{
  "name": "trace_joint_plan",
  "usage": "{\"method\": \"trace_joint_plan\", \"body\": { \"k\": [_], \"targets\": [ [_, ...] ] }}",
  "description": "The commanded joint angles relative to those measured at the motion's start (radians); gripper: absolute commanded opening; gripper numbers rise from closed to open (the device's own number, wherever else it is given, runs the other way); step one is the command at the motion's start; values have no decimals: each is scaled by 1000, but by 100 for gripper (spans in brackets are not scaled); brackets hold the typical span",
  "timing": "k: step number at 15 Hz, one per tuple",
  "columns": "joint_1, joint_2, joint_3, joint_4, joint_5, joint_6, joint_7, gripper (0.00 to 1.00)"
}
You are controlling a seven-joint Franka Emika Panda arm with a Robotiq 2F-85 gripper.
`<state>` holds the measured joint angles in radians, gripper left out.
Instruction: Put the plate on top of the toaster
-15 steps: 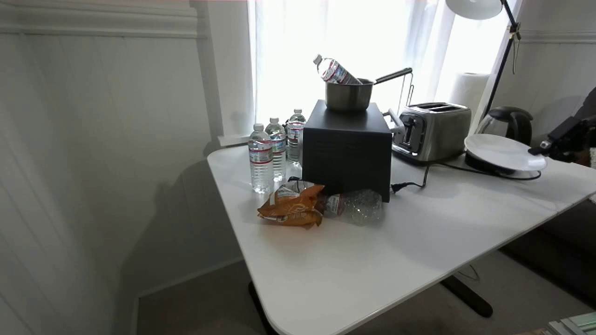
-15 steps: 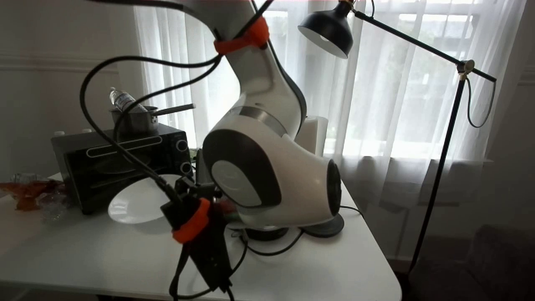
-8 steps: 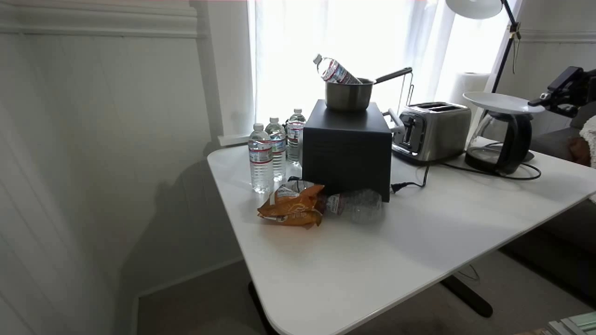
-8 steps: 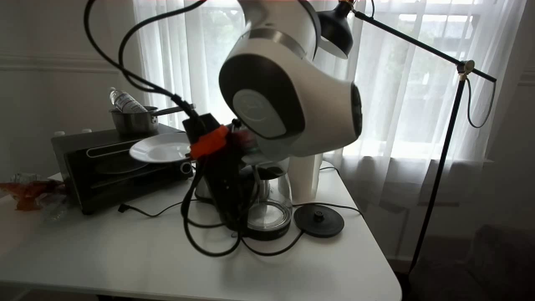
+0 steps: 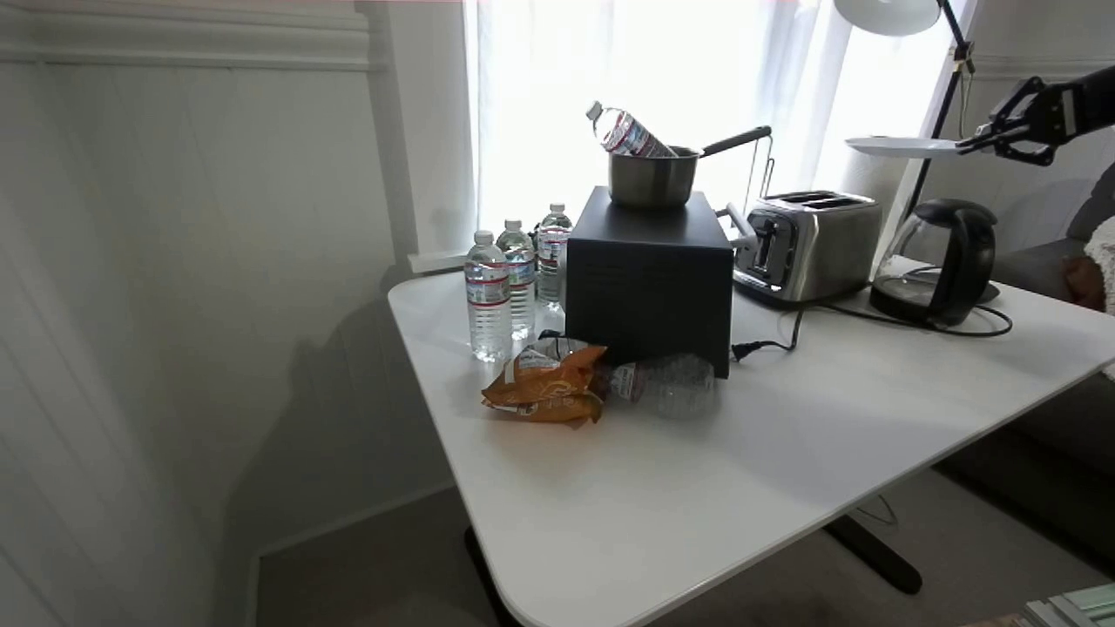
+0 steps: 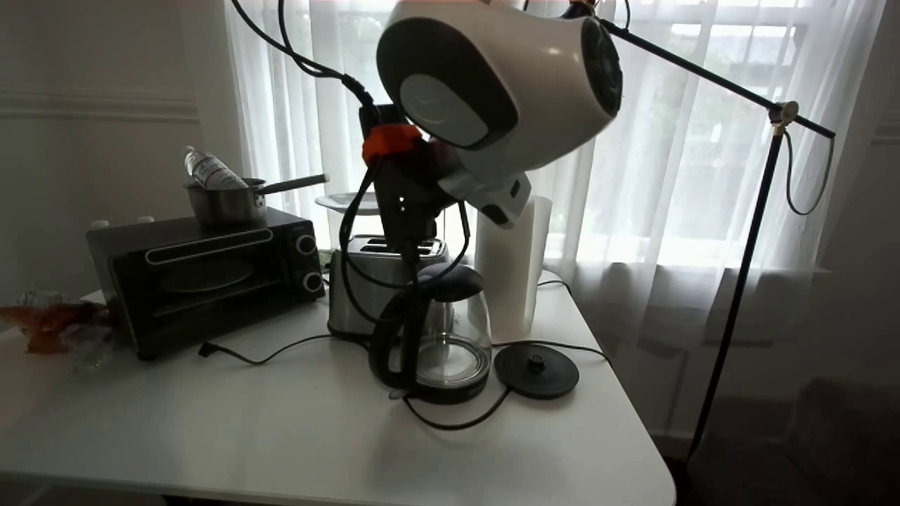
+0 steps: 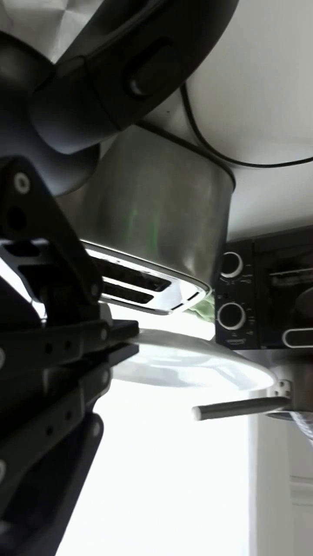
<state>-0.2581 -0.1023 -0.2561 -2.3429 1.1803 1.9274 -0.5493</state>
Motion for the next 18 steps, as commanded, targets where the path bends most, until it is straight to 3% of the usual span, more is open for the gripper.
{"method": "trace_joint_plan", "body": {
  "k": [1,8,10,11,18],
  "targets": [
    [39,-11,43,14,93,145,94,1],
    [101,23,103,9,204,331,85,1],
    [107,22,109,-1,223,366,29,1],
    [101,33,102,13,174,326,67,4],
    [109,58,111,24,192,365,54,1]
  ]
}}
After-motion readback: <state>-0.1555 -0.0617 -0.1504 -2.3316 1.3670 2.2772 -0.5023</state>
